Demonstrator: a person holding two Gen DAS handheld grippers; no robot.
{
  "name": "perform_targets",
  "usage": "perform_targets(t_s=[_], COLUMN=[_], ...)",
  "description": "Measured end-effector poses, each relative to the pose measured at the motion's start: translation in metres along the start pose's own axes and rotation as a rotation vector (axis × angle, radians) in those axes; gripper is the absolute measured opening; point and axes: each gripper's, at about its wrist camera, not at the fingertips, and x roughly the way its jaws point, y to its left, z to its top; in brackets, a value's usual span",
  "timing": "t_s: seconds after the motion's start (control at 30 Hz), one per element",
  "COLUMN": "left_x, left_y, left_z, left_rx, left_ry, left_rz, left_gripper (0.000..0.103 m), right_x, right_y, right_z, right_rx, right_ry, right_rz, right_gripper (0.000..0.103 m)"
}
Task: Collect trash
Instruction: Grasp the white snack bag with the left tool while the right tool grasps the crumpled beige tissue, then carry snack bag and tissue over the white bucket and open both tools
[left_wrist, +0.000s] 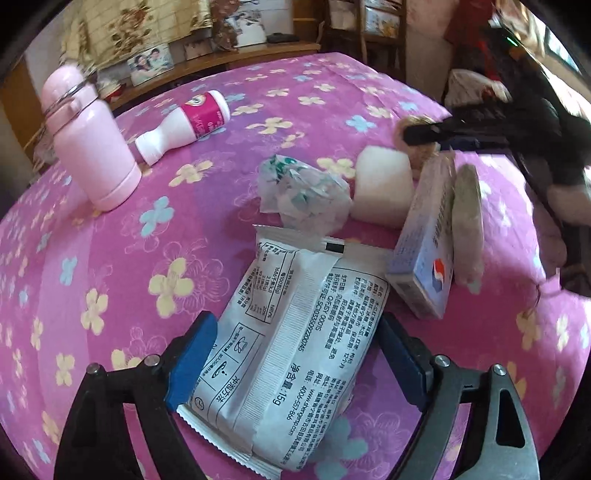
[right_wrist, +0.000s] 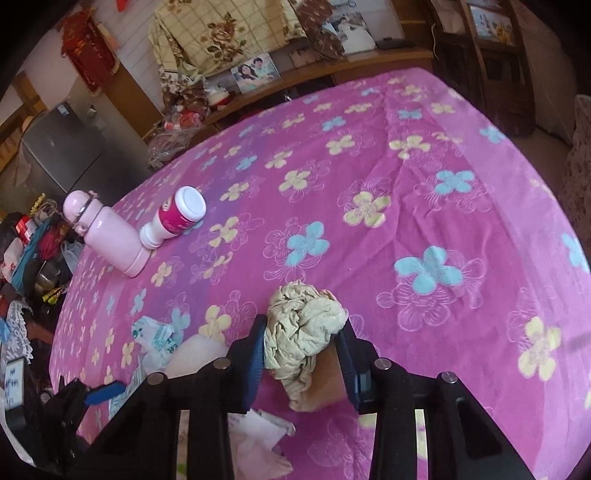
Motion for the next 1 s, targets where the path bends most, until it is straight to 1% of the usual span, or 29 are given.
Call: perform_targets(t_s=[0.03,0.07,0.1,0.13,0.2,0.23,0.27,0.3,0.43,0.5,0.57,0.63,0.8,1.0], left_x=[-0.003,-0.006,-0.01,-0.016,-0.025,-0.03,-0.035,-0.042,-0.071,-0.086,-0.098,-0.108,-0.12,-0.112], left_y=[0.002,0.002,0.0,-0.002,-0.004,-0.003,-0.001,0.0,0.003,0.002,-0.006,-0.022,-0.075,-0.144], left_z=[-0.001,-0.002,-0.003,-0.005,-0.007,-0.009,-0.011,-0.013,-0.024,-0.027,-0.03,-0.029,-0.021,-0.006], left_rx=[-0.014,-0.014,-0.008,-0.001,-0.002,-0.016,-0.031,-0.046,-0.098,-0.127,-0.135,-0.112,-0.039,0.04], left_ry=[-0.012,-0.026,-0.038,-0.048,-0.061,-0.065,-0.067,-0.073,-0.119,-0.143,-0.154,-0.172,-0.206,-0.206], left_rz=[-0.011,-0.014,-0.01,0.005,0.023,0.022,0.029,0.035,0.038,0.015,-0.015,-0.025,-0.076,-0.128], left_gripper=[0.074,0.069,0.058,0.052,0.046,0.042,0.04,0.037,0.035,0.034,0.034,0.034,0.034,0.034], right_x=[-0.005,-0.011,-0.017,-0.025,-0.037,-0.045,-0.052,-0.061,-0.09,-0.105,-0.116,-0.128,-0.152,-0.185], right_y=[0.0,0.001,0.001,0.001,0.001,0.002,0.002,0.002,0.002,0.003,0.0,-0.006,-0.025,-0.061], right_z=[-0.002,-0.003,-0.004,-0.006,-0.009,-0.011,-0.013,-0.016,-0.03,-0.039,-0.048,-0.06,-0.084,-0.111], right_rx=[-0.009,-0.019,-0.028,-0.034,-0.038,-0.041,-0.042,-0.043,-0.052,-0.067,-0.066,-0.06,-0.041,-0.002], right_ry=[-0.01,-0.018,-0.028,-0.041,-0.054,-0.063,-0.07,-0.079,-0.1,-0.103,-0.11,-0.114,-0.115,-0.128], right_rz=[0.006,0.008,0.012,0.019,0.03,0.038,0.045,0.055,0.078,0.072,0.074,0.077,0.038,-0.02], right_gripper=[0.038,0.038,0.038,0.038,0.038,0.038,0.038,0.038,0.038,0.038,0.038,0.038,0.038,0.038])
